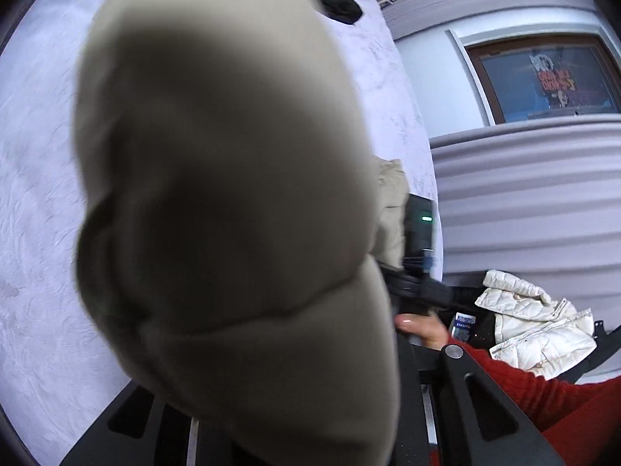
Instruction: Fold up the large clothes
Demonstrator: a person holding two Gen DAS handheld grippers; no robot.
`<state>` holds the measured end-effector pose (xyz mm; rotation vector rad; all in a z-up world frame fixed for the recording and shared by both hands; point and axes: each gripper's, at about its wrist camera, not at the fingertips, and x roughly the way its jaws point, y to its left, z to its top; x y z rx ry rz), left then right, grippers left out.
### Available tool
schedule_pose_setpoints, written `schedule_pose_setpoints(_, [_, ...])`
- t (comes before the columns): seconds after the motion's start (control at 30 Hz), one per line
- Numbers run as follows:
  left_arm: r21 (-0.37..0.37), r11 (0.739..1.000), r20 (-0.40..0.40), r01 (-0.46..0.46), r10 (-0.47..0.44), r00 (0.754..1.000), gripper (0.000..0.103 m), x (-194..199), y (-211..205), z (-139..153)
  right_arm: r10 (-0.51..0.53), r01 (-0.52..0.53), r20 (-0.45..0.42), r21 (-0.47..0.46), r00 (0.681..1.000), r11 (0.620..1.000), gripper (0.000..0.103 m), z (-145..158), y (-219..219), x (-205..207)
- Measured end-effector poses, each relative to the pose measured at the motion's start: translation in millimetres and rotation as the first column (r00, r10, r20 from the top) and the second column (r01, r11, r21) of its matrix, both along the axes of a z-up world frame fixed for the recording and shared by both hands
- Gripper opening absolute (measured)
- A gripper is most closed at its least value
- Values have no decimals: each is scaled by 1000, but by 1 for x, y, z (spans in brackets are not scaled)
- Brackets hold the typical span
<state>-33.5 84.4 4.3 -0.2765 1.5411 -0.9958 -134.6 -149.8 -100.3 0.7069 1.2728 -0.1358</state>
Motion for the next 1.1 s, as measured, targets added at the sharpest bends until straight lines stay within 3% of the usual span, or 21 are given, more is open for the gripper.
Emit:
schedule_pose_setpoints(0.27, [158,985,82,72,-86,993,26,-35,-123,35,-73,67,29,167,997,984,12,-29,-19,-3])
schedule_pose_setpoints(0.37, [184,977,96,112,-132,987,29,-39,-154,43,-97,93,10,215,995,972,12,-26,-30,-7])
schedule_pose_setpoints(0.4, [196,973,94,120,-140,986,33,-40,-163,44,-119,112,19,229,993,967,12,-18,-37,-15])
schedule_pose_setpoints(0.47, [172,975,73,142,-157,985,55,-43,-176,42,-155,138,55,241,986,961,13,-4,-51,-33])
schedule_pose_setpoints(0.5, [143,977,54,160,-169,984,69,-44,-187,40,-172,150,78,228,982,962,17,7,-59,-47])
schedule_pose_setpoints(0.53, [116,976,25,183,-187,982,74,-45,-195,36,-184,162,93,208,978,965,21,16,-66,-60])
schedule_pose_setpoints(0.6, [64,969,-47,237,-235,971,75,-47,-214,24,-230,206,120,184,966,961,38,32,-80,-91])
schedule_pose_setpoints(0.7, [6,961,-145,277,-273,951,75,-46,-238,-1,-301,276,137,172,944,946,47,47,-89,-133])
schedule_pose_setpoints(0.77, [5,962,-173,274,-269,947,75,-45,-252,-16,-327,306,138,155,935,939,52,56,-88,-159])
schedule_pose_setpoints(0.87, [33,963,-168,267,-258,951,75,-44,-259,-29,-357,343,148,109,922,933,76,73,-77,-192])
schedule_pose_setpoints(1.0, [76,948,-94,310,-303,948,75,-49,-273,-26,-367,348,219,124,904,929,79,101,-56,-219])
schedule_pose_setpoints(1.1, [117,936,-16,333,-333,943,75,-51,-290,-17,-330,302,264,141,906,943,86,113,-37,-211])
